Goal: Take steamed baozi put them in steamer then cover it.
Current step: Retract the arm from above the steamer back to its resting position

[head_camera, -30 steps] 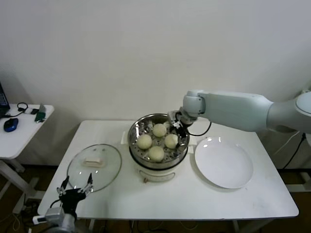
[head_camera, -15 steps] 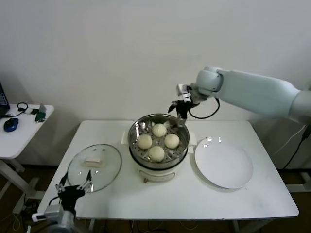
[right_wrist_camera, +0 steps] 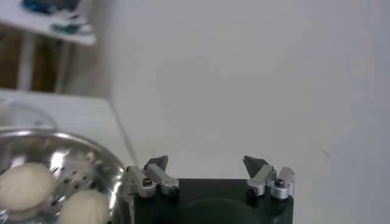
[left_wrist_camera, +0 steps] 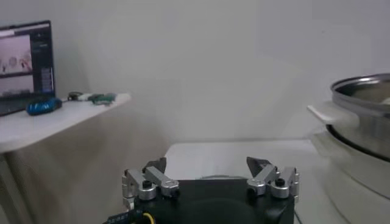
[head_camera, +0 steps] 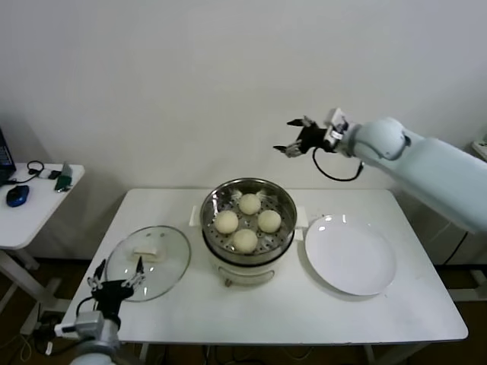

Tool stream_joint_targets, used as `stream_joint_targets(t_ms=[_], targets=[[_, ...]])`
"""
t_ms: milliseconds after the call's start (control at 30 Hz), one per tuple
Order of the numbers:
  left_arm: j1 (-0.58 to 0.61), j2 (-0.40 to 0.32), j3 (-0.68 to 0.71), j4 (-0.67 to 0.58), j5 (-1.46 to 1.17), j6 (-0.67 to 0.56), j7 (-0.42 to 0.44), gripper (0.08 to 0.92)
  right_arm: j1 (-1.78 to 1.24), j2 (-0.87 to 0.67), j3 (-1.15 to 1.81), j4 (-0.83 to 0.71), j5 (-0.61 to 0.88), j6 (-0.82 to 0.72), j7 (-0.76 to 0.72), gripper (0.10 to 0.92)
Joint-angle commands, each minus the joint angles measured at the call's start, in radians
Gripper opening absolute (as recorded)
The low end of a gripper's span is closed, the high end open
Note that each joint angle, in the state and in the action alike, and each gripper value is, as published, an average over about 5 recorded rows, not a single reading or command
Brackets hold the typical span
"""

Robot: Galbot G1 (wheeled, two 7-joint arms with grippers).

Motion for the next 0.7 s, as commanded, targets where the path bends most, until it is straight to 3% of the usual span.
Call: stream_joint_targets(t_ms=[33,333,700], targets=[[-0.037,0.005,0.005,0.010,0.040,-0.014,-0.024,0.823,-0.875,-0.196,0.885,0.207,-0.043,0.049,0.195,0.823],[-0.041,0.018,0.030,0.015,0.102,-0.035,-0.020,0.823,-1.535,0.009,1.475,0.263,-0.114,0.232,0.174,0.823],[-0.038,0.074,0.033,0.017,0.326,-0.132,0.005,0.823,-1.804,0.298,1.538,0.293,-0.191,0.502,0.102,0.823]])
